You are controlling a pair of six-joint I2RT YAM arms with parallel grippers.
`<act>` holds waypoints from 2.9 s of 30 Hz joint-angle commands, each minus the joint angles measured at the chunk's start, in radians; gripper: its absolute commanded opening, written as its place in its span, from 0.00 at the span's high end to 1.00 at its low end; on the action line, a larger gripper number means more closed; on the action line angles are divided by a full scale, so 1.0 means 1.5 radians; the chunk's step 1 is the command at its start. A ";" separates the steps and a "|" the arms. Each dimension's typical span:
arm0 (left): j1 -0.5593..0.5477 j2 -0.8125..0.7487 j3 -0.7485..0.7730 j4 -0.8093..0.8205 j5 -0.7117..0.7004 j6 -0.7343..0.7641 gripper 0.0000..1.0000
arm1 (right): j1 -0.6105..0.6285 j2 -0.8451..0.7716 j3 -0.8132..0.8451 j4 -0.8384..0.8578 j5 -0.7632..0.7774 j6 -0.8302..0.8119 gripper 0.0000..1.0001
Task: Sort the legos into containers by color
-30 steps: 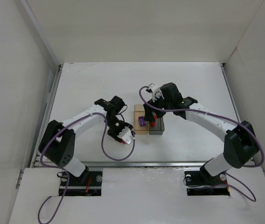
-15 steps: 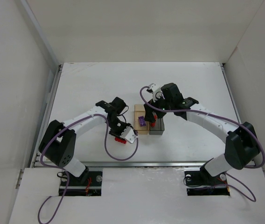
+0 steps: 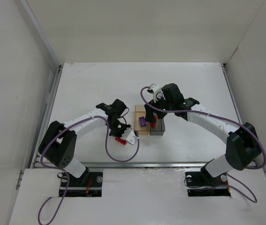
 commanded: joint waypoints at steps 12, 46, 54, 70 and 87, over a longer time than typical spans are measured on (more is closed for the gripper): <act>0.080 -0.117 0.158 0.119 0.001 -0.467 1.00 | -0.001 -0.103 0.061 0.035 -0.036 0.003 0.10; -0.005 -0.283 0.071 0.412 -0.065 -0.735 1.00 | -0.001 0.031 0.169 0.126 -0.311 0.138 0.51; -0.011 -0.254 0.070 0.450 -0.182 -0.819 1.00 | -0.001 0.044 0.155 0.122 -0.307 0.138 1.00; -0.013 -0.110 0.105 0.471 -0.172 -0.849 1.00 | -0.065 -0.047 0.010 -0.021 0.015 0.112 1.00; -0.057 -0.020 0.037 0.541 -0.091 -0.765 0.05 | -0.087 0.018 0.035 -0.063 0.112 0.092 0.83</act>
